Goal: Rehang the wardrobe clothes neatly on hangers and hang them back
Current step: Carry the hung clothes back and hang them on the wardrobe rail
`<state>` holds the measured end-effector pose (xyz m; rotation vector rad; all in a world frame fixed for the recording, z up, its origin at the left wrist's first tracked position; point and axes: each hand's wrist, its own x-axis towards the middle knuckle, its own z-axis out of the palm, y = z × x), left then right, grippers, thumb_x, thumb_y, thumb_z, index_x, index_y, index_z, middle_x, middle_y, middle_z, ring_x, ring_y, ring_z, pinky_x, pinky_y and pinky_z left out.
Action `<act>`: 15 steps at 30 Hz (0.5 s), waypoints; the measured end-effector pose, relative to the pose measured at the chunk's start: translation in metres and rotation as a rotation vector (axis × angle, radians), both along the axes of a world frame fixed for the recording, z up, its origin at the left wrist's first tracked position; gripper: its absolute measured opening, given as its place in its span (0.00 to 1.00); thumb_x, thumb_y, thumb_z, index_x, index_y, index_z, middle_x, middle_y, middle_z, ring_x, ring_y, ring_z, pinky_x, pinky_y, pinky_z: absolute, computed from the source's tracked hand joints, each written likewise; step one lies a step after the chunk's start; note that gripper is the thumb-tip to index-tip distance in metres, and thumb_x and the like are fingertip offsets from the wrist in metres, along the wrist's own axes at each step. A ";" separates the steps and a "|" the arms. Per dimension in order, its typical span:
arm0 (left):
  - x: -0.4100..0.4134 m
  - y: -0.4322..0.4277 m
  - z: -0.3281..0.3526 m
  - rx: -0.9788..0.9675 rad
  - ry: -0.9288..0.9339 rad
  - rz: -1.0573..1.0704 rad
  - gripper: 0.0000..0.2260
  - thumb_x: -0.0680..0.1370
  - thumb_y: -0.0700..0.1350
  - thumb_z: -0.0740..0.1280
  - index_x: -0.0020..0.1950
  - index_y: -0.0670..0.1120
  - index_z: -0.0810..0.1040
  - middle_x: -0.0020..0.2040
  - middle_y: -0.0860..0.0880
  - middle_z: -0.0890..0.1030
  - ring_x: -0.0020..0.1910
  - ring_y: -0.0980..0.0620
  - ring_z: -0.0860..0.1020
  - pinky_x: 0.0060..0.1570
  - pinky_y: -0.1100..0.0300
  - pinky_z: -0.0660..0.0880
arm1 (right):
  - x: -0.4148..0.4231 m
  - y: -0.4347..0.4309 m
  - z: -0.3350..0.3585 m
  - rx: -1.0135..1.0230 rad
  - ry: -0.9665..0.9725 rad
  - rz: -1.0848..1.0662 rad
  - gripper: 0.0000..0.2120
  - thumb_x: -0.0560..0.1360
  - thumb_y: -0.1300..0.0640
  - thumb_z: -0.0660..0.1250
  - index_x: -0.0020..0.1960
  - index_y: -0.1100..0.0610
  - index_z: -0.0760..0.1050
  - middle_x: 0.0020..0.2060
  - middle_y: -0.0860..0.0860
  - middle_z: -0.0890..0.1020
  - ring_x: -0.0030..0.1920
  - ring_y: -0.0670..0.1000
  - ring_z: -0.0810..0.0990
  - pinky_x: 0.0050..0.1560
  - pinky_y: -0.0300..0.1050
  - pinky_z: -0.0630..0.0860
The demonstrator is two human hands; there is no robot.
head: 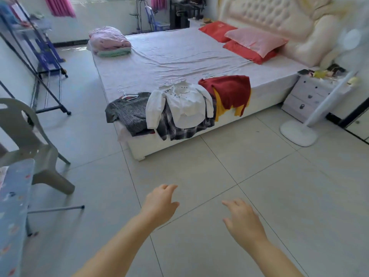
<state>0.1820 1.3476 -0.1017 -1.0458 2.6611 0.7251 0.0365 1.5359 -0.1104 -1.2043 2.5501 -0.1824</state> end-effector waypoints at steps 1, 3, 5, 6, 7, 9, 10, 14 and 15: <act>-0.009 -0.014 -0.001 0.000 0.002 0.020 0.24 0.79 0.52 0.60 0.73 0.52 0.58 0.70 0.50 0.65 0.68 0.49 0.65 0.64 0.55 0.64 | -0.012 -0.017 0.000 -0.002 0.003 0.015 0.22 0.77 0.49 0.60 0.70 0.44 0.62 0.63 0.43 0.69 0.63 0.48 0.67 0.59 0.39 0.64; -0.027 -0.042 -0.005 0.006 0.001 0.062 0.24 0.79 0.52 0.60 0.73 0.52 0.58 0.70 0.51 0.65 0.68 0.49 0.65 0.64 0.56 0.63 | -0.039 -0.051 -0.002 -0.009 0.011 0.049 0.21 0.77 0.50 0.59 0.70 0.44 0.62 0.63 0.43 0.69 0.64 0.48 0.67 0.60 0.39 0.63; -0.049 -0.072 -0.010 0.007 -0.007 0.101 0.24 0.79 0.52 0.60 0.73 0.53 0.58 0.70 0.51 0.65 0.68 0.49 0.65 0.64 0.56 0.63 | -0.071 -0.089 -0.007 -0.005 0.013 0.095 0.21 0.77 0.50 0.59 0.70 0.45 0.62 0.64 0.44 0.69 0.64 0.47 0.67 0.60 0.39 0.63; -0.061 -0.088 -0.012 0.001 -0.011 0.125 0.24 0.79 0.52 0.60 0.73 0.53 0.58 0.70 0.51 0.65 0.68 0.49 0.65 0.64 0.56 0.63 | -0.088 -0.109 -0.010 -0.004 0.010 0.120 0.21 0.77 0.50 0.59 0.70 0.45 0.62 0.63 0.44 0.69 0.64 0.47 0.67 0.60 0.40 0.63; -0.074 -0.103 -0.014 -0.006 -0.012 0.153 0.24 0.78 0.51 0.60 0.73 0.53 0.58 0.71 0.51 0.64 0.68 0.49 0.65 0.64 0.56 0.63 | -0.106 -0.129 -0.012 -0.004 0.008 0.148 0.21 0.77 0.49 0.60 0.70 0.46 0.63 0.63 0.44 0.69 0.64 0.47 0.67 0.60 0.39 0.63; -0.097 -0.132 -0.012 -0.019 -0.011 0.218 0.24 0.78 0.50 0.61 0.73 0.53 0.58 0.71 0.51 0.64 0.68 0.49 0.65 0.64 0.56 0.63 | -0.139 -0.168 -0.013 0.010 0.009 0.207 0.22 0.77 0.49 0.61 0.70 0.47 0.63 0.62 0.45 0.69 0.64 0.48 0.68 0.60 0.40 0.63; -0.109 -0.149 -0.010 -0.023 -0.014 0.248 0.24 0.78 0.50 0.61 0.73 0.52 0.58 0.71 0.51 0.64 0.68 0.49 0.65 0.64 0.56 0.63 | -0.157 -0.191 -0.013 0.012 0.006 0.239 0.22 0.77 0.49 0.61 0.70 0.47 0.63 0.62 0.45 0.70 0.63 0.48 0.68 0.60 0.40 0.63; -0.141 -0.193 0.000 -0.028 -0.018 0.323 0.24 0.78 0.50 0.60 0.73 0.52 0.59 0.70 0.50 0.65 0.67 0.49 0.65 0.63 0.57 0.64 | -0.198 -0.261 -0.006 0.024 -0.013 0.338 0.22 0.77 0.51 0.61 0.70 0.47 0.64 0.64 0.45 0.69 0.64 0.48 0.67 0.61 0.40 0.62; -0.148 -0.206 0.001 -0.026 -0.013 0.345 0.24 0.78 0.50 0.60 0.73 0.51 0.59 0.70 0.50 0.65 0.67 0.49 0.65 0.63 0.57 0.64 | -0.207 -0.281 -0.005 0.026 -0.015 0.367 0.22 0.77 0.51 0.61 0.70 0.47 0.64 0.64 0.46 0.69 0.65 0.48 0.67 0.62 0.39 0.62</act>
